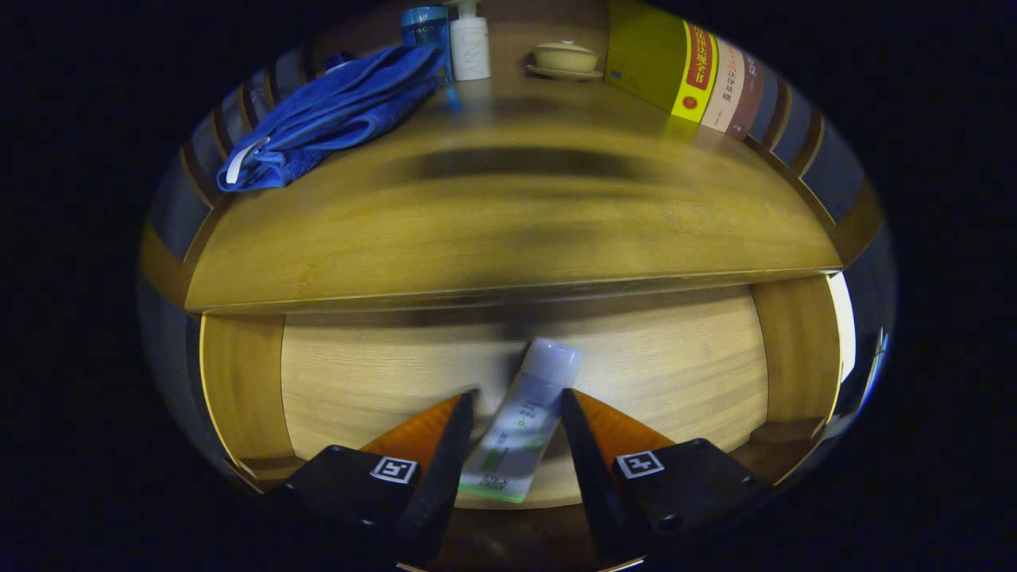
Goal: Pull open the drawer, take out the items inside it, and place them on the countertop above the cabinet.
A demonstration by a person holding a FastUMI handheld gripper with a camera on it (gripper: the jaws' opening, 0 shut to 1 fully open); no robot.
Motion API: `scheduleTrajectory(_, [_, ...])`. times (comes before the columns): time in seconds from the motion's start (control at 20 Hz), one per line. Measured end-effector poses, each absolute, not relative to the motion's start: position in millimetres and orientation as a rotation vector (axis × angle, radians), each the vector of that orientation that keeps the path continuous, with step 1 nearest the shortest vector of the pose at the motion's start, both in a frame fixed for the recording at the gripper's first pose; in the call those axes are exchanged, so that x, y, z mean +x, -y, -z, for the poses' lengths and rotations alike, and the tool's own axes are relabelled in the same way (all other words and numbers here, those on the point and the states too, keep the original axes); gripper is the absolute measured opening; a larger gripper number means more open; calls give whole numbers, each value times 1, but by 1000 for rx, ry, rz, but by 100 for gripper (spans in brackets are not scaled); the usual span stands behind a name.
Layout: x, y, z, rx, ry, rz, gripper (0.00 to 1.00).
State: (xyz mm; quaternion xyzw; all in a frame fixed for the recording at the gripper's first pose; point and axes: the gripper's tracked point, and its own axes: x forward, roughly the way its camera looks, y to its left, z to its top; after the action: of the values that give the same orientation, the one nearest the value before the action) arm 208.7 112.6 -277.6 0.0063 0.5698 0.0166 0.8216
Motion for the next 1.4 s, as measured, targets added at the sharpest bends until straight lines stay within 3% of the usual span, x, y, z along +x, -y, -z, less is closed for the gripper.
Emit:
scheduleTrajectory(0.15, [207, -114, 281, 50, -1240, -6, 76])
scheduleTrajectory(0.45, [212, -141, 228, 74, -1214, -94, 38])
scheduleTrajectory(0.95, [206, -140, 75, 83, -960, -167, 38])
scheduleTrajectory(1.15, [241, -142, 16, 89, -742, -207, 38])
scheduleTrajectory(1.4, [301, -151, 1, 141, -638, -182, 38])
